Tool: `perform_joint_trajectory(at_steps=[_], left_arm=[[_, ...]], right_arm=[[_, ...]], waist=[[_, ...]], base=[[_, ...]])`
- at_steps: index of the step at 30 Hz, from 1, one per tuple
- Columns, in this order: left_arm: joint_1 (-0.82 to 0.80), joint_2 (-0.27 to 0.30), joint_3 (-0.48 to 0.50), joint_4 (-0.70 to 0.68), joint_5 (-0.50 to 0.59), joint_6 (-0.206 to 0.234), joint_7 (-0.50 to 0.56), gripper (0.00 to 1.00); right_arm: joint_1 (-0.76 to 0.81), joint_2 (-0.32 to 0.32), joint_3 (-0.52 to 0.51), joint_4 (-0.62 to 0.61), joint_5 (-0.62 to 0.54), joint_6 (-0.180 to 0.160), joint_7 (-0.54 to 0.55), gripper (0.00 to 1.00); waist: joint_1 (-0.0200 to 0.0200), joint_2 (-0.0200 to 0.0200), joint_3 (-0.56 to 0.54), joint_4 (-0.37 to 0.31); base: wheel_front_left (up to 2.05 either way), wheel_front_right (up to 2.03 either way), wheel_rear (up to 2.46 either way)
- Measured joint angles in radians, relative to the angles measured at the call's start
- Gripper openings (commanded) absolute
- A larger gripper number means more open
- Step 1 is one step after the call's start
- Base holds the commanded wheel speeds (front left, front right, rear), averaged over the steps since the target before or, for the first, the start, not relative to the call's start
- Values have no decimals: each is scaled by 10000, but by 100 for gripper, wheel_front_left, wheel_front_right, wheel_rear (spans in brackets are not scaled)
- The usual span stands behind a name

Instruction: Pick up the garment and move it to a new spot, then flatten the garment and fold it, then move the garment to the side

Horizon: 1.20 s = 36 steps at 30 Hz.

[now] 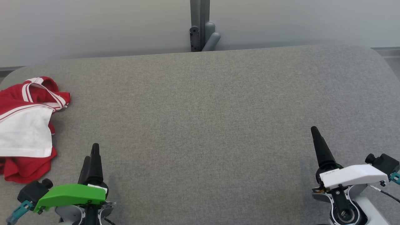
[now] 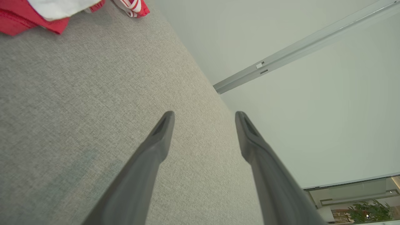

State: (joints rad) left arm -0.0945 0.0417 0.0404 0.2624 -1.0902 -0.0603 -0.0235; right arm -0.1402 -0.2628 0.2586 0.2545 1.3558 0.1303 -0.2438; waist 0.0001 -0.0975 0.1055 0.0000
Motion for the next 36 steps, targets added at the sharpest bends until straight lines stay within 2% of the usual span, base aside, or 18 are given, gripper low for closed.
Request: perform_joint_trajectory(at_steps=[8, 14, 20, 36], left_arm=[[2, 2, -201, 69, 1749, 10, -305, 100], [1, 4, -376, 165, 2801, 268, -495, 100], [1, 6, -382, 211, 3591, 516, -675, 100], [2, 46, -669, 353, 5519, 617, -1120, 100]], right_arm=[[109, 245, -184, 86, -1730, 0, -17, 100], [128, 376, -454, 159, -2976, 0, -44, 100], [146, 612, -794, 230, -4105, 0, -46, 100], [231, 1076, -1515, 468, -6706, 0, -59, 100]], waist=[[0, 0, 3, -28], [0, 0, 9, -35], [0, 0, -5, -57], [0, 0, 53, -95]], base=[[0, 0, 0], [0, 0, 0], [0, 0, 0], [0, 0, 0]])
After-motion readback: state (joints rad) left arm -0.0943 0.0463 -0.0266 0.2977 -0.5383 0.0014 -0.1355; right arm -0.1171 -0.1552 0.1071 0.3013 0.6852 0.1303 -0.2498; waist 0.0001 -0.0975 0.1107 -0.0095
